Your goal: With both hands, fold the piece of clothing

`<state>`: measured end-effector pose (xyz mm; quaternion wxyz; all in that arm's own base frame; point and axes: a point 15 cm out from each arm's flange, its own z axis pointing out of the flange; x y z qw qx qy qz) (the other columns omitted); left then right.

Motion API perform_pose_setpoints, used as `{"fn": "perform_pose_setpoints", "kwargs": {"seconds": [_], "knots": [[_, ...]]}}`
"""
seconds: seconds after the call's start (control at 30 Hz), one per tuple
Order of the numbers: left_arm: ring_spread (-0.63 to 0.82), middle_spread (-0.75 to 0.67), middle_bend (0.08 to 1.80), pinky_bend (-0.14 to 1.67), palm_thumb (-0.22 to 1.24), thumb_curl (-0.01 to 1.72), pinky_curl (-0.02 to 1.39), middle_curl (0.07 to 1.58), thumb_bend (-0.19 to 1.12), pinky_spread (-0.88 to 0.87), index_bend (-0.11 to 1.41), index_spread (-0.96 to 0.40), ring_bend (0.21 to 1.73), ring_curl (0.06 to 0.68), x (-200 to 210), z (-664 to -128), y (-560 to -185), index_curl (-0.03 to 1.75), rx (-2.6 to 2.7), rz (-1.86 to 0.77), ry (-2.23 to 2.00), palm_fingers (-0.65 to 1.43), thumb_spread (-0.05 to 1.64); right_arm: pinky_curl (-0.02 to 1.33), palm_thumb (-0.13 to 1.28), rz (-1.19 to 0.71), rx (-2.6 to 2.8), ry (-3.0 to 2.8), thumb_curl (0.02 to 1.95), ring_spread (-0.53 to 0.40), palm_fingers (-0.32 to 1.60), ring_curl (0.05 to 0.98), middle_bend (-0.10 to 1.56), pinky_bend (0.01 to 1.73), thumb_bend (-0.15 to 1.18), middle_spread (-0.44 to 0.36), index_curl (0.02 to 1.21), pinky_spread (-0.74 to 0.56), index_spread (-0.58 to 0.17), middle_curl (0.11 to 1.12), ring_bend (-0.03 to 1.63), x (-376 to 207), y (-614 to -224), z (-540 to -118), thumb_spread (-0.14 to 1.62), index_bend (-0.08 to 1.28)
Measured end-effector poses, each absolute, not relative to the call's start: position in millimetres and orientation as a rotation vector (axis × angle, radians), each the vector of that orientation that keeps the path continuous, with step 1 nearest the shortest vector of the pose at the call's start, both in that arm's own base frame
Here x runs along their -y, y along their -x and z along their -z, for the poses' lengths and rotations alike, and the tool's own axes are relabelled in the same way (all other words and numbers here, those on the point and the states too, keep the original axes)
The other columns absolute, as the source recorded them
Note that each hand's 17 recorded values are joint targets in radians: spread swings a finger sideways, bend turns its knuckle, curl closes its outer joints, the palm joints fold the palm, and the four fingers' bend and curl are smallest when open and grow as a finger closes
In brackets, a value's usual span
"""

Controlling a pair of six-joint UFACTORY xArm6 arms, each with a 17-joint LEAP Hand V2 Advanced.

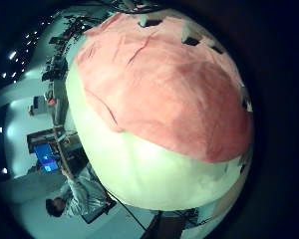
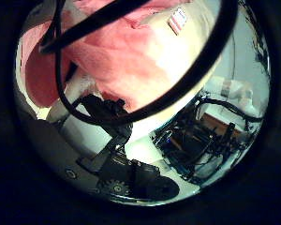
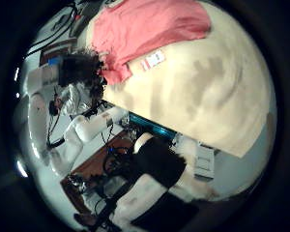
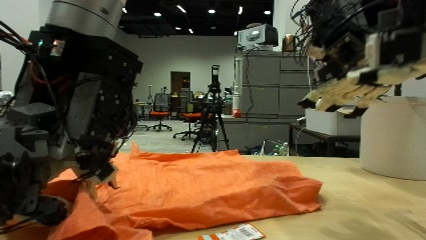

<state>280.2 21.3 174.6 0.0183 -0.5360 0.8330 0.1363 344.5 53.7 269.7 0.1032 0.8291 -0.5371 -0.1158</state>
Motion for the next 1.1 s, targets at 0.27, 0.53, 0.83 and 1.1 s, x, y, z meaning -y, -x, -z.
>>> {"fn": "perform_pose_setpoints", "kwargs": {"seconds": [0.27,0.53,0.83,1.1], "knots": [[0.15,-0.25,0.51,0.15,0.80,0.47,0.12,0.51,-0.01,0.33,1.24,-0.45,0.49,0.239,-25.1,-174.7,-277.5,0.66,-2.579,-0.420,1.677,0.34,1.30,0.30,0.63,0.147,1.473,-2.567,0.30,0.052,0.33,0.255,0.21,0.20,0.08,-0.067,0.31,0.16,-0.337,0.34,0.34,-84.6,-400.7,-210.9,1.15,0.17],[0.09,-0.30,0.54,0.15,0.79,0.47,0.13,0.52,-0.01,0.34,1.24,-0.46,0.50,0.242,-28.7,-178.4,-281.2,0.65,-2.576,-0.408,1.673,0.34,1.30,0.30,0.71,0.200,1.339,-2.505,0.32,-0.034,0.36,0.259,0.23,0.19,-0.01,-0.096,0.31,0.07,-0.353,0.36,0.35,-90.7,-395.0,-151.1,1.02,0.18],[0.13,-0.28,0.49,0.17,0.79,0.48,0.15,0.52,-0.01,0.25,1.23,-0.46,0.48,0.229,-33.6,-183.5,-286.6,0.64,-2.586,-0.403,1.663,0.36,1.29,0.26,0.77,0.121,1.359,-2.482,0.34,-0.186,0.70,0.265,0.32,0.22,-0.01,-0.150,0.33,-0.10,-0.380,0.38,0.47,-90.3,-410.3,-134.1,0.94,0.20],[0.11,-0.34,0.57,0.13,0.78,0.48,0.14,0.54,-0.01,0.22,1.19,-0.47,0.51,0.231,-45.1,-193.1,-282.1,0.63,-2.626,-0.418,1.634,0.42,1.29,0.39,0.86,-0.036,1.396,-2.478,0.35,-0.330,1.48,0.421,0.61,0.61,-0.01,-0.231,0.48,-0.54,-0.426,0.52,0.81,-86.0,-427.2,-147.3,0.96,0.43]]}}
